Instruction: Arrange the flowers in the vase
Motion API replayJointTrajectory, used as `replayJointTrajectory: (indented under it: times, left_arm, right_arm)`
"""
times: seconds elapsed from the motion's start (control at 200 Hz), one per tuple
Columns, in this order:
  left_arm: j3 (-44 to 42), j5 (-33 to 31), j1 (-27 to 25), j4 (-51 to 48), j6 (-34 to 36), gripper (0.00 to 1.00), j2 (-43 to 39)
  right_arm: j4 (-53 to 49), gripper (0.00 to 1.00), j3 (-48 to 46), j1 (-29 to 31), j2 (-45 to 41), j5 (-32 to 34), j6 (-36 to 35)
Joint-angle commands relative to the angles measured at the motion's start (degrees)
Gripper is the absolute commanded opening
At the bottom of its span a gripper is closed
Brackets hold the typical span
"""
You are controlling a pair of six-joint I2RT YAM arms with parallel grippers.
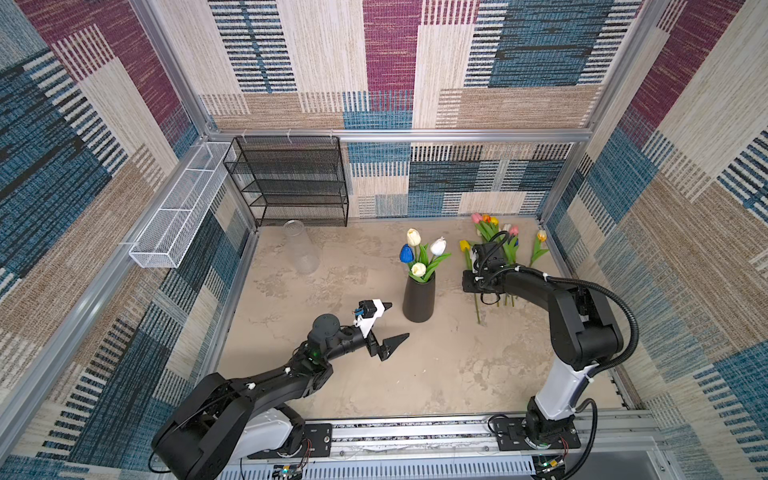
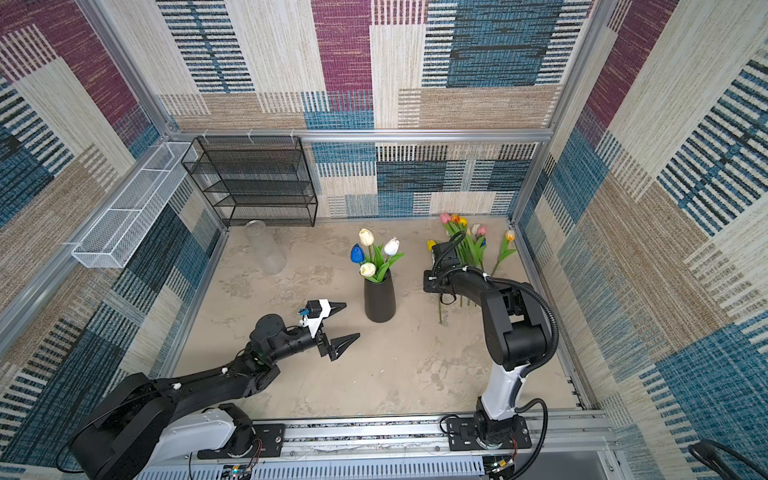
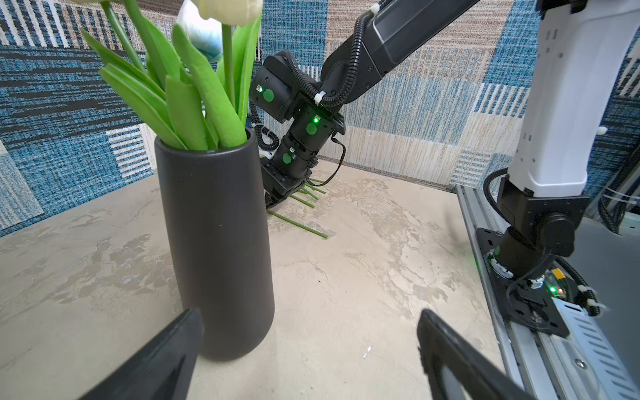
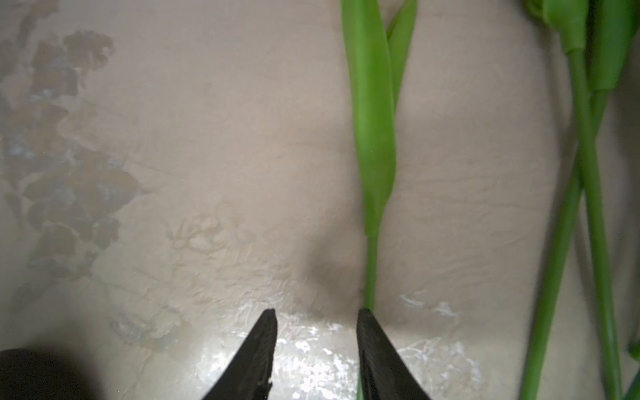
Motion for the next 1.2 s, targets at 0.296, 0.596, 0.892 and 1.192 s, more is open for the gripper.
replayJointTrajectory:
  times: [0.296, 0.596, 0.892, 1.192]
  left_arm:
    - [0.2, 0.6, 0.0, 0.5, 0.7, 0.99, 0.0]
    - [0.2, 0.4, 0.0, 0.1, 0.8, 0.99, -0.1]
    - [0.4, 0.5, 0.0, 0.1, 0.8, 0.99, 0.2]
    - [0.2, 0.3, 0.0, 0.2, 0.8, 0.99, 0.2]
  right_arm:
    - [-0.4, 0.4, 3.4, 0.0, 5.8, 8.2, 1.8]
    - [0.0, 0.0, 5.6, -0.1, 9.3, 3.8, 2.1]
    - [6.8, 0.0, 3.9, -0.1, 2.4, -8.8, 2.2]
    - [32.9, 0.0, -5.6, -0.1, -19.3, -31.1, 4.8]
